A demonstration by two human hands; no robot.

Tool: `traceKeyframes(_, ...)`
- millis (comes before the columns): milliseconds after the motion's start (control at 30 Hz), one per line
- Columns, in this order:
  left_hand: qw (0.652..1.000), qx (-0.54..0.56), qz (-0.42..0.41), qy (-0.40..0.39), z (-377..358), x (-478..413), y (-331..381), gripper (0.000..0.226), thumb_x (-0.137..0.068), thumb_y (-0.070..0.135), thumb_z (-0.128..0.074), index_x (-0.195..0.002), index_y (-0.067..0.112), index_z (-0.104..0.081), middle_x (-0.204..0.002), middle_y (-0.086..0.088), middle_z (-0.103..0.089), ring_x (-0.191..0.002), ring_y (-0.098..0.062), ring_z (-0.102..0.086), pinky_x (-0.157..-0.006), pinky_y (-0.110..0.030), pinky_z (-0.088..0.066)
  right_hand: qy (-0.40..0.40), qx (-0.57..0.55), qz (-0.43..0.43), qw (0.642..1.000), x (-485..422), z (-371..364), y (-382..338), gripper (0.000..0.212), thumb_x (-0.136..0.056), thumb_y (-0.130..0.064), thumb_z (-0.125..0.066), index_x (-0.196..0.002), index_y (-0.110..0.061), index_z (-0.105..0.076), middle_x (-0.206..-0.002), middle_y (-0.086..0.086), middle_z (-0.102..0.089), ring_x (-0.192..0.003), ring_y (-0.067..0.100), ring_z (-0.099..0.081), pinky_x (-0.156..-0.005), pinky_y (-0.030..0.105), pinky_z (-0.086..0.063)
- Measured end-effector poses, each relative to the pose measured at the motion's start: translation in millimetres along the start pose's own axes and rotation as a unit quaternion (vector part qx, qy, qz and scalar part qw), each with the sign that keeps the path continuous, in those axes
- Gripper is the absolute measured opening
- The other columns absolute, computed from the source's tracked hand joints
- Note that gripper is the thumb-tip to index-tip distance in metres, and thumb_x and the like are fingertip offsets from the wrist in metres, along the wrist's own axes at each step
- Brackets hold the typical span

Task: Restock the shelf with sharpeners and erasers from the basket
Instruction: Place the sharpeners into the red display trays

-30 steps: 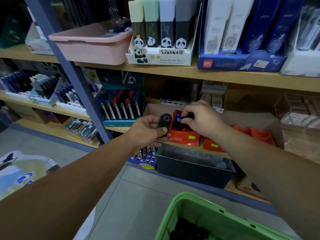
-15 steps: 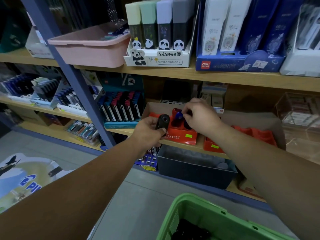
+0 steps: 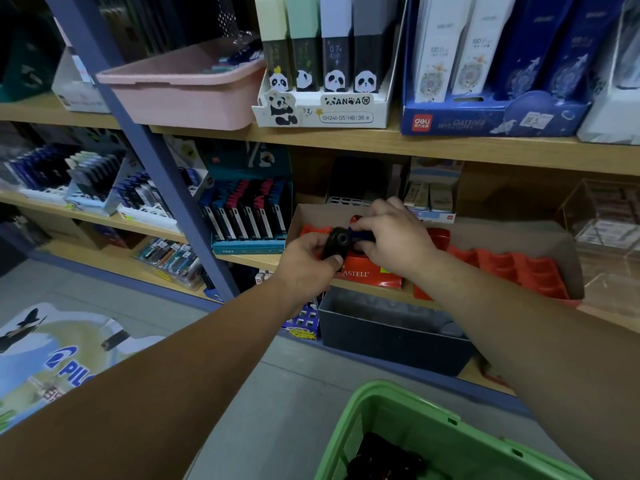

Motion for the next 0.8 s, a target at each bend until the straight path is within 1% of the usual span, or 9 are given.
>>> traceKeyframes(67,1.000,0.007,-0.011,0.003,-1,2,5,0.023,-0.099,0.015,-0.067,-0.122,0.022,-0.065,-0.103,0.007,-0.071,-0.092,-0.009,-0.071,-0.067,-0.021,-0.057,-0.001,-0.034,-0.003,0.999,4,8,5,0.042,-0.098,-0.034,-0.068,-0.139,-0.027,-0.065,-0.124,0.000,-0.053,-0.122,0.022,-0.043,-0.105,0.043,-0.043)
traceKeyframes(167,0.999,0.041,-0.019,-0.023,-10,7,14,0.027,-0.098,0.016,-0.070,-0.124,0.018,-0.065,-0.099,0.004,-0.072,-0.086,-0.012,-0.074,-0.058,-0.018,-0.056,0.017,-0.180,-0.046,0.983,12,39,14,0.036,-0.097,-0.011,-0.063,-0.131,-0.019,-0.070,-0.125,-0.001,-0.061,-0.121,0.017,-0.055,-0.106,0.035,-0.047)
traceKeyframes(233,0.997,0.045,-0.037,-0.041,-23,12,23,0.025,-0.095,0.018,-0.073,-0.119,0.024,-0.069,-0.102,0.000,-0.072,-0.090,-0.015,-0.074,-0.067,-0.030,-0.063,-0.030,-0.305,-0.085,0.948,21,60,20,0.034,-0.097,-0.006,-0.064,-0.129,-0.017,-0.070,-0.121,-0.002,-0.068,-0.111,0.014,-0.065,-0.097,0.030,-0.054)
traceKeyframes(300,0.995,0.059,-0.060,-0.062,-41,14,35,0.026,-0.093,0.016,-0.076,-0.117,0.024,-0.072,-0.106,-0.005,-0.073,-0.097,-0.020,-0.074,-0.079,-0.037,-0.064,-0.062,-0.355,-0.116,0.925,32,74,28,0.027,-0.096,-0.012,-0.073,-0.122,-0.017,-0.072,-0.109,0.002,-0.073,-0.094,0.017,-0.072,-0.081,0.032,-0.062)
traceKeyframes(433,0.993,0.060,-0.056,-0.083,-77,13,48,0.036,-0.093,0.003,-0.072,-0.125,0.018,-0.063,-0.114,-0.002,-0.067,-0.099,-0.023,-0.072,-0.076,-0.033,-0.063,-0.005,-0.391,-0.194,0.900,58,90,64,0.021,-0.095,-0.012,-0.075,-0.115,-0.013,-0.071,-0.099,0.010,-0.074,-0.072,0.020,-0.071,-0.063,0.024,-0.061)
traceKeyframes(533,0.996,0.028,-0.040,-0.076,-94,9,44,0.029,-0.096,0.007,-0.070,-0.122,0.014,-0.061,-0.110,-0.003,-0.069,-0.097,-0.019,-0.072,-0.075,-0.027,-0.061,-0.004,-0.421,-0.247,0.873,76,93,89,0.021,-0.096,-0.008,-0.073,-0.117,-0.011,-0.070,-0.104,0.014,-0.074,-0.083,0.025,-0.077,-0.076,0.032,-0.065)
traceKeyframes(667,0.987,0.115,-0.007,-0.108,-108,8,50,0.031,-0.096,0.018,-0.072,-0.122,0.006,-0.060,-0.101,-0.013,-0.074,-0.083,-0.023,-0.074,-0.072,-0.036,-0.064,-0.009,-0.574,-0.260,0.777,86,86,97,0.028,-0.090,0.006,-0.075,-0.114,-0.005,-0.068,-0.113,0.019,-0.071,-0.095,0.028,-0.078,-0.085,0.038,-0.065)
traceKeyframes(733,0.989,0.123,-0.021,-0.079,-108,3,53,0.025,-0.096,0.015,-0.073,-0.118,0.008,-0.061,-0.097,-0.011,-0.073,-0.081,-0.021,-0.074,-0.067,-0.034,-0.063,-0.016,-0.559,-0.252,0.789,86,81,96,0.031,-0.087,0.002,-0.079,-0.114,-0.008,-0.068,-0.110,0.016,-0.075,-0.095,0.024,-0.079,-0.084,0.037,-0.065)
traceKeyframes(800,0.991,0.120,-0.033,-0.057,-104,-2,54,0.021,-0.096,0.013,-0.072,-0.113,0.012,-0.061,-0.101,-0.008,-0.072,-0.084,-0.019,-0.074,-0.060,-0.028,-0.059,-0.029,-0.503,-0.257,0.825,87,77,97,0.032,-0.084,-0.001,-0.083,-0.112,-0.012,-0.069,-0.106,0.011,-0.077,-0.095,0.022,-0.078,-0.080,0.037,-0.065)
Point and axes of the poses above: each hand's wrist, its own x-axis away from the middle knuckle, its own z-axis out of the back of the hand, y = z × x, the point moved 3 cm from there along -x, towards the middle knuckle
